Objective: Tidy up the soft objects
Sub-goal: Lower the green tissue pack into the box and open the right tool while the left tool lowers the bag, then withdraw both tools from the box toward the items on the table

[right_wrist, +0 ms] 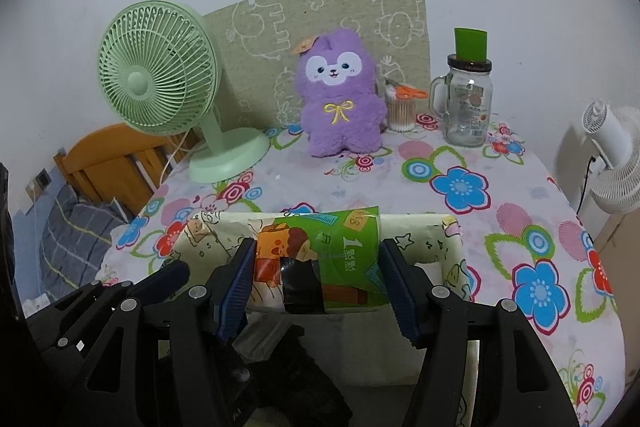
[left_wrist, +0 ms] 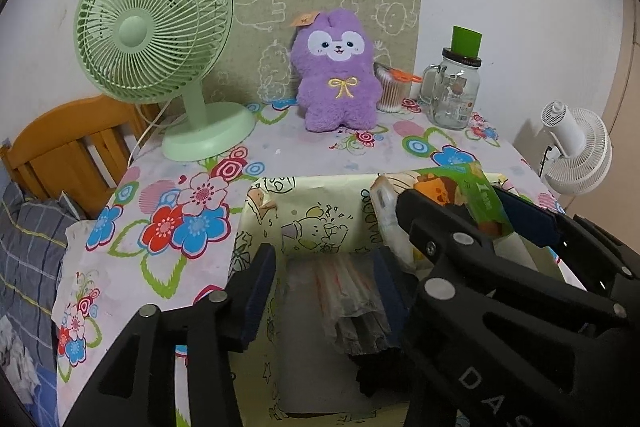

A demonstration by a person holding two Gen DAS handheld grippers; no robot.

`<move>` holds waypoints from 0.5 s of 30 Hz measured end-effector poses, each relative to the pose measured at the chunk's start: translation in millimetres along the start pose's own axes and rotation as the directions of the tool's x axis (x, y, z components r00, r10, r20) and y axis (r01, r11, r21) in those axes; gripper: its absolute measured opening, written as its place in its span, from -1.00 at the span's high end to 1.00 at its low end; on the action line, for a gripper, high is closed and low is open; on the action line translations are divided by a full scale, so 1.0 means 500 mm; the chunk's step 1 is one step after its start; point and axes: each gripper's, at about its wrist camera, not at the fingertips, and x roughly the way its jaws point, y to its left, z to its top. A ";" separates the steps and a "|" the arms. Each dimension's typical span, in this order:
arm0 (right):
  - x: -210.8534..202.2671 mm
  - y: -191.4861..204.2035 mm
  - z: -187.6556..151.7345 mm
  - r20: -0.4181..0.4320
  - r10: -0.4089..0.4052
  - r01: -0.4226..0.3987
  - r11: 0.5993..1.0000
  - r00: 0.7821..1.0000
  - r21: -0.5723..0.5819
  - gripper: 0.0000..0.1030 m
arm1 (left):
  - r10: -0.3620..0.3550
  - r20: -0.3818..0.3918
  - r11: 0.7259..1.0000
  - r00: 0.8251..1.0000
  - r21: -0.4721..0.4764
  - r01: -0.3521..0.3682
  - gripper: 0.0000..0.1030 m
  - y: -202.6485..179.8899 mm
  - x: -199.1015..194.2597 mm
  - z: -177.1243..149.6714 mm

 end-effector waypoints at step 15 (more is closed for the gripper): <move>-0.031 0.001 -0.004 -0.010 0.021 -0.021 0.999 1.000 0.027 -0.80 | -0.018 0.031 0.999 0.999 0.027 0.017 -0.54 -0.013 -0.045 -0.004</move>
